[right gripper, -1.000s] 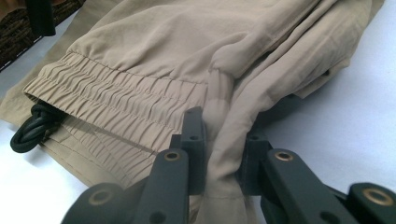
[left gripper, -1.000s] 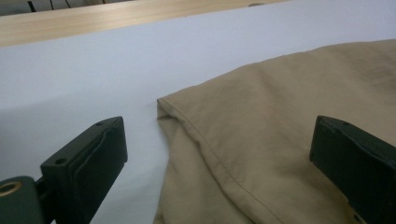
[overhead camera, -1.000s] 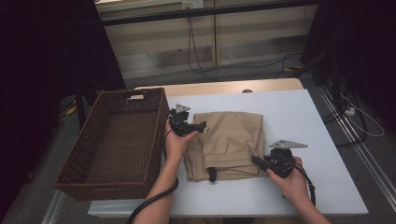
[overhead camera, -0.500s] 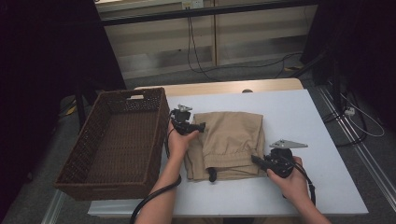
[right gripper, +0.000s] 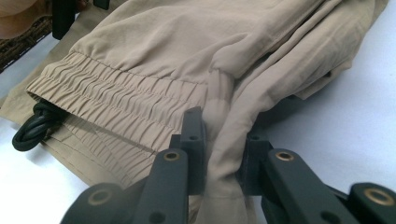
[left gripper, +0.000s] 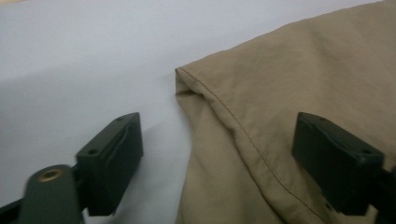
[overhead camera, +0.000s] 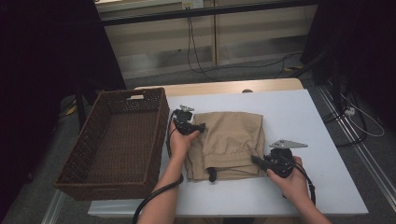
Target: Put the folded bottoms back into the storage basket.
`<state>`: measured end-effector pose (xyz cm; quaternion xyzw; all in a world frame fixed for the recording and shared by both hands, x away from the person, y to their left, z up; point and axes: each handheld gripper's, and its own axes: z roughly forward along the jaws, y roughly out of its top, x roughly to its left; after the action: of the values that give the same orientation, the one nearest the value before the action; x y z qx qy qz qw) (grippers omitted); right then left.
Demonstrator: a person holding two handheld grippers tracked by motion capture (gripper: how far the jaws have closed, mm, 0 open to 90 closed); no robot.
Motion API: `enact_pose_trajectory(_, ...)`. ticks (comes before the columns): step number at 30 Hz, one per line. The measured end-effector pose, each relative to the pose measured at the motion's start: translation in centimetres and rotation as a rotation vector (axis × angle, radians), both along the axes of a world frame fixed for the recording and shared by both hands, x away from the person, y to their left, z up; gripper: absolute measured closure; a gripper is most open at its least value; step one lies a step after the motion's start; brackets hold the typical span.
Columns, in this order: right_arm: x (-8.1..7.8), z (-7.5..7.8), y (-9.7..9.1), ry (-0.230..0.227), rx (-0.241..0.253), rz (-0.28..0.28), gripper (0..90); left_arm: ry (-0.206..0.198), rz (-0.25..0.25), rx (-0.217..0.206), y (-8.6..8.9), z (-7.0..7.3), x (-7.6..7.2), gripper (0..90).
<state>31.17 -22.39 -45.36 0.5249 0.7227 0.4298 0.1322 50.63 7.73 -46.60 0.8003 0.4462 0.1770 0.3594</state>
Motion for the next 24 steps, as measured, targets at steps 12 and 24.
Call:
enact_pose_trajectory(12, 0.0, 0.0, 0.1, -0.008, -0.01, 0.003, 77.0, 0.131, -0.046, -0.03, -1.9, 1.4, -0.6, 82.6)
enact_pose_trajectory(24, -0.3, 0.7, 0.2, -0.046, 0.001, 0.011, 77.2, 0.253, -0.019, -0.045, -1.1, 5.0, -0.1, 85.8)
